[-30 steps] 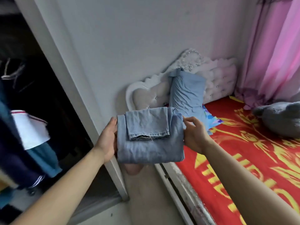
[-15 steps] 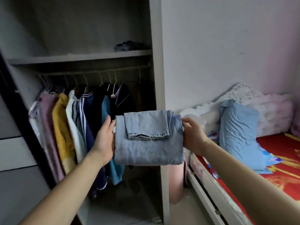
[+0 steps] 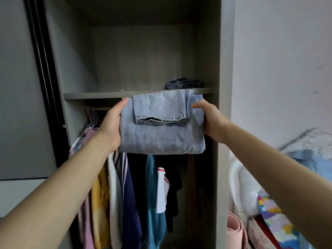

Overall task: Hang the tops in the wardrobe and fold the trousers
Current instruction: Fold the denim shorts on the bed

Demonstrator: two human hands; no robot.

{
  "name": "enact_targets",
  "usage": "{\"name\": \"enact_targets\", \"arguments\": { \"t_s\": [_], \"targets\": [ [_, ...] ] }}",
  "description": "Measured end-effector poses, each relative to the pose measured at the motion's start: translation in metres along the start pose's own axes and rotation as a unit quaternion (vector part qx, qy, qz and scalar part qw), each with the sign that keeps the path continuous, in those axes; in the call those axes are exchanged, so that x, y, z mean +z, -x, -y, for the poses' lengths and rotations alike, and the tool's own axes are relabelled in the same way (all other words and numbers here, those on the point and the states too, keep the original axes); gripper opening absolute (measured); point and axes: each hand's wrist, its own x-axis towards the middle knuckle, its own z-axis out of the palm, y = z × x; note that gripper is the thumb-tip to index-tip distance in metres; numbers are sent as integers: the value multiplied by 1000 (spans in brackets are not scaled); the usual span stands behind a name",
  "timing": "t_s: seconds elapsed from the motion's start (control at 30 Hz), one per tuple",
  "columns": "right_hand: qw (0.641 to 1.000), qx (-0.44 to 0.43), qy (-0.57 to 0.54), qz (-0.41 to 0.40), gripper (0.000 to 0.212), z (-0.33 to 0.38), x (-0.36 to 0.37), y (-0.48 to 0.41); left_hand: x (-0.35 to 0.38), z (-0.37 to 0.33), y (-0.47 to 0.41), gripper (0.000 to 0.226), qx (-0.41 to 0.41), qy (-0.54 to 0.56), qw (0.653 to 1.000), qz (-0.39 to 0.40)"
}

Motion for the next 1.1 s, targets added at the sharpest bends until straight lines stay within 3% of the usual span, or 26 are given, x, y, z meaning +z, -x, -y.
{"name": "enact_targets", "arguments": {
  "t_s": [0.37, 0.6, 0.83, 1.0, 1.1],
  "targets": [
    [997, -75, 9, 11, 51, 47, -6, -214, -2, -50, -200, 43, 125, -67, 989, -34],
    [990, -138, 28, -2, 79, 89, 23, -341, -21, -102, -308, 46, 231, -69, 970, -31],
    [985, -160, 64, -29, 62, 75, 60, -448, -79, -109, -410, 47, 205, -78, 976, -6],
    [989, -81, 117, -46, 66, 59, 83, -522, -124, -110, -490, 56, 110, -133, 985, -5],
    [987, -42, 145, -46, 48, 46, 94, -559, -142, -108, -532, 62, 57, -154, 986, 7]
  ]
}}
